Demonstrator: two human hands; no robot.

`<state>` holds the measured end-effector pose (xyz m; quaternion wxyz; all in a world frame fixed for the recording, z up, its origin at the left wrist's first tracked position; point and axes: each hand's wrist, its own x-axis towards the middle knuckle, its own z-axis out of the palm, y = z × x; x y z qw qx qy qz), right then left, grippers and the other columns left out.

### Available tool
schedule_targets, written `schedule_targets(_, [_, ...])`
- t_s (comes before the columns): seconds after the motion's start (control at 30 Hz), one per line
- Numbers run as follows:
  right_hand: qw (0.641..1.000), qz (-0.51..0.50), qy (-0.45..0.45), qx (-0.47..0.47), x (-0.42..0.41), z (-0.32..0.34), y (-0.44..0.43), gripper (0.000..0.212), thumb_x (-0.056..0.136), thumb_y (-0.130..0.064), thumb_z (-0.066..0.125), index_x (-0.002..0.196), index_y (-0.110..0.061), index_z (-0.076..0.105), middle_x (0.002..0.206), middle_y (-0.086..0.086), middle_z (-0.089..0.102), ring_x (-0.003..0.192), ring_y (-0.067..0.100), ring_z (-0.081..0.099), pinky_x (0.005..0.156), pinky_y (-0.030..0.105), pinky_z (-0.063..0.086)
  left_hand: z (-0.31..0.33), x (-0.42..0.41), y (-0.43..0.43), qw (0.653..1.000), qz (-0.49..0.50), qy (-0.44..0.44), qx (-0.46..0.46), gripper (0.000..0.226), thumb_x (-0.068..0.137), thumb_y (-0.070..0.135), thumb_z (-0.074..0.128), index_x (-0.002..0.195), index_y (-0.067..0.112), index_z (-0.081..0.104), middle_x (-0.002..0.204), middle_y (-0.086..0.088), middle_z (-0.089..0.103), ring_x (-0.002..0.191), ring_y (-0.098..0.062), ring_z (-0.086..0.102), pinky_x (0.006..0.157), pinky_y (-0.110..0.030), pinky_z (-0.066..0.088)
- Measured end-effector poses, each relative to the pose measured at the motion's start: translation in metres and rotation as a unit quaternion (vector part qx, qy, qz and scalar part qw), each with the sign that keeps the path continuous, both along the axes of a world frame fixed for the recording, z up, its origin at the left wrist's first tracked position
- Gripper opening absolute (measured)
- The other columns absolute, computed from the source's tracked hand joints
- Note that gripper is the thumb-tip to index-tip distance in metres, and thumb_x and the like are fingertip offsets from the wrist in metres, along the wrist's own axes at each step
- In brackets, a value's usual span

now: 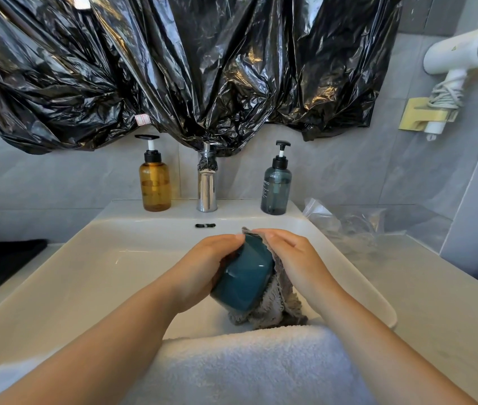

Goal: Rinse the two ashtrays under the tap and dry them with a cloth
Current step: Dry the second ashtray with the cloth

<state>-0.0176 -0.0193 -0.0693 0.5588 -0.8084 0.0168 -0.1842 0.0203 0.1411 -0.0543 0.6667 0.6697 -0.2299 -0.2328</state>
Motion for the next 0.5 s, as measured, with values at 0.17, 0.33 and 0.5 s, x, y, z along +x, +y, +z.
schedule_targets(0.17, [0.998,0.027,-0.016,-0.057,0.000,-0.003,0.003,0.029,0.100,-0.023,0.047,0.124,-0.027,0.064,0.123,-0.014,0.063,0.116,0.001,0.054,0.101,0.020,0.041,-0.003,0.007,-0.001,0.996,0.073,-0.020,0.045,0.029,0.097,0.029,0.052,0.099,0.005,0.069,0.094,-0.018,0.071,0.092,-0.031,0.064,0.094,-0.043,0.048])
schedule_targets(0.33, [0.999,0.015,-0.013,-0.031,0.004,-0.002,-0.001,0.032,0.101,-0.027,0.046,0.130,-0.030,0.059,0.133,-0.013,0.056,0.124,0.004,0.047,0.105,0.023,0.038,-0.004,0.008,0.004,0.990,0.079,-0.086,0.083,0.022,0.098,0.025,0.050,0.089,0.015,0.068,0.075,-0.003,0.065,0.073,-0.021,0.057,0.071,-0.032,0.043])
schedule_targets(0.5, [1.000,-0.018,-0.003,0.024,0.006,-0.003,-0.007,0.031,0.102,-0.029,0.041,0.121,-0.027,0.065,0.121,-0.012,0.065,0.117,0.008,0.056,0.108,0.037,0.041,0.000,0.007,0.009,0.993,0.053,-0.101,0.009,0.024,0.096,0.023,0.051,0.084,0.009,0.066,0.074,-0.009,0.062,0.071,-0.017,0.056,0.072,-0.032,0.040])
